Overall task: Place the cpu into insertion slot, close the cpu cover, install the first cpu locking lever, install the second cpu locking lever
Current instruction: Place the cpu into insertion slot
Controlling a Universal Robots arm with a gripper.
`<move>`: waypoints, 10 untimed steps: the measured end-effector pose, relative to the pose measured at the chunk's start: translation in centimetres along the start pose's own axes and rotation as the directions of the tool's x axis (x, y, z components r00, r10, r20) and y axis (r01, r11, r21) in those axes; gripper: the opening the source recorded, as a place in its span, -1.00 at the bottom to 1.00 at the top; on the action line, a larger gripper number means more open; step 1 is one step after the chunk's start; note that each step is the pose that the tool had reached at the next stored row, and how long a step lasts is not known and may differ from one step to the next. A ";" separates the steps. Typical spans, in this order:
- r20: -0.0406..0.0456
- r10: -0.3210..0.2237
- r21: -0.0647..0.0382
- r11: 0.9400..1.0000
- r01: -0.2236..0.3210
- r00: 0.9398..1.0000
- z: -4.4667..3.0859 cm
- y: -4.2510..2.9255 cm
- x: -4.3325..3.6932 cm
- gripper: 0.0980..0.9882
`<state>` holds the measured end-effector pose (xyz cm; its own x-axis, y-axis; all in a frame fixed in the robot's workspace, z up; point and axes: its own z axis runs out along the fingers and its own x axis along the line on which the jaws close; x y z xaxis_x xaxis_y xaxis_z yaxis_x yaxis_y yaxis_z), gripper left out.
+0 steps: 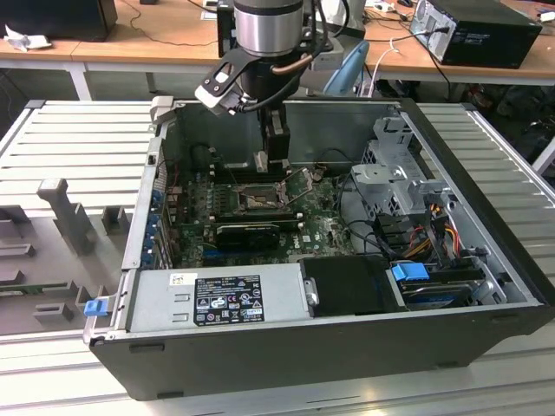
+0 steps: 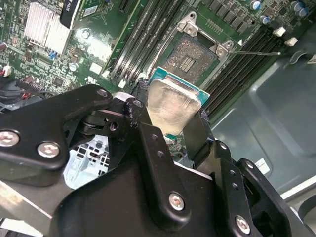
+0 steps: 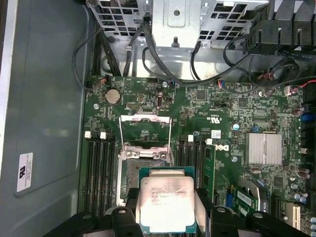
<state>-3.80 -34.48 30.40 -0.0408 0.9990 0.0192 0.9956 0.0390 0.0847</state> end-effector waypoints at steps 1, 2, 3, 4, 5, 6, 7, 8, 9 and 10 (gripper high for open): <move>0.000 0.001 0.000 1.000 -0.001 1.000 0.12 -0.01 0.00 -0.03; 0.000 0.001 0.000 1.000 -0.001 1.000 0.34 -0.03 -0.01 -0.03; 0.000 0.002 0.001 1.000 -0.002 1.000 0.65 -0.06 -0.01 -0.03; 0.000 0.003 0.001 1.000 -0.003 1.000 0.81 -0.07 -0.01 -0.03; 0.000 0.003 0.001 1.000 -0.003 1.000 0.93 -0.08 -0.02 -0.03; 0.000 0.004 0.001 1.000 -0.004 1.000 1.16 -0.10 -0.02 -0.03; 0.000 0.005 0.002 1.000 -0.005 1.000 1.45 -0.12 -0.03 -0.03; 0.000 0.006 0.002 1.000 -0.006 1.000 1.72 -0.15 -0.03 -0.03; 0.000 0.006 0.003 1.000 -0.006 1.000 1.91 -0.16 -0.04 -0.03; 0.000 0.007 0.003 1.000 -0.007 1.000 2.05 -0.17 -0.04 -0.03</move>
<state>-3.80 -34.48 28.34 -0.0342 0.9992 0.0194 0.9961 0.0326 0.0816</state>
